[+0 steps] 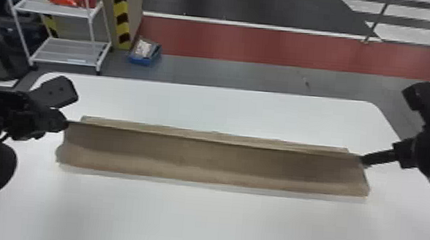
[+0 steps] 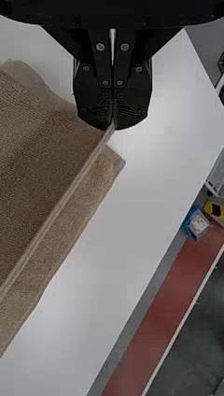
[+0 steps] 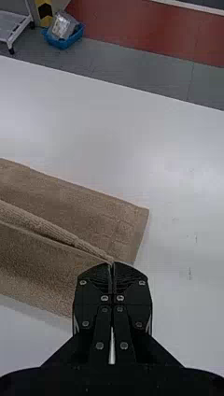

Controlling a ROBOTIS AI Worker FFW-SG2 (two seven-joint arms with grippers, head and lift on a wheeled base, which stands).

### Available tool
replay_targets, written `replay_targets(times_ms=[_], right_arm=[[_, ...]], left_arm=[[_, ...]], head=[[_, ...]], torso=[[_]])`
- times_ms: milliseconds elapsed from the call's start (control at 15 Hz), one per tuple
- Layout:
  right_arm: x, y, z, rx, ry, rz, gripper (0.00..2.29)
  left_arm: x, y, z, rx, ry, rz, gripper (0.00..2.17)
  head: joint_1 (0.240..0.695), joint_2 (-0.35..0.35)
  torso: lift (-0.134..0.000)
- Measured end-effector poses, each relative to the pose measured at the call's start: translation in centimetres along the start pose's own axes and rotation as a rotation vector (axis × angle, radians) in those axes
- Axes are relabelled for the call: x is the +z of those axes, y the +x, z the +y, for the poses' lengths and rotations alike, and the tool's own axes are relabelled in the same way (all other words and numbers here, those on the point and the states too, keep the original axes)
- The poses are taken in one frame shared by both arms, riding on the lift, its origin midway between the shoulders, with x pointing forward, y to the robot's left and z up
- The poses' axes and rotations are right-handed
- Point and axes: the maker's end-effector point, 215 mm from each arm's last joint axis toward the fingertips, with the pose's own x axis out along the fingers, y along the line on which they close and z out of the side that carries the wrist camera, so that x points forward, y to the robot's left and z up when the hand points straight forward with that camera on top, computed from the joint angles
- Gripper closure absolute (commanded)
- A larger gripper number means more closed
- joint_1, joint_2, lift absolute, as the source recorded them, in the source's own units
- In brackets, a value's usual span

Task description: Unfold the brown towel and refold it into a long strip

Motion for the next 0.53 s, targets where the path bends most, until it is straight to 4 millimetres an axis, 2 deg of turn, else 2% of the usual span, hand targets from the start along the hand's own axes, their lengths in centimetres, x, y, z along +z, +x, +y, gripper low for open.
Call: replay_targets(times_ms=[267, 533], right_arm=[[1.6, 1.1, -0.5, -0.010, -0.043, 0.048, 2.01], [1.9, 1.9, -0.8, -0.022, -0.082, 0.086, 2.01]], left_arm=[[-0.2, 1.2, 0.7, -0.017, -0.004, 0.032, 2.10], [-0.8, 2.2, 0.8, -0.031, -0.004, 0.058, 2.10]], head=[[0.695, -0.065], [0.695, -0.058]], torso=[[-0.123], [-0.123]])
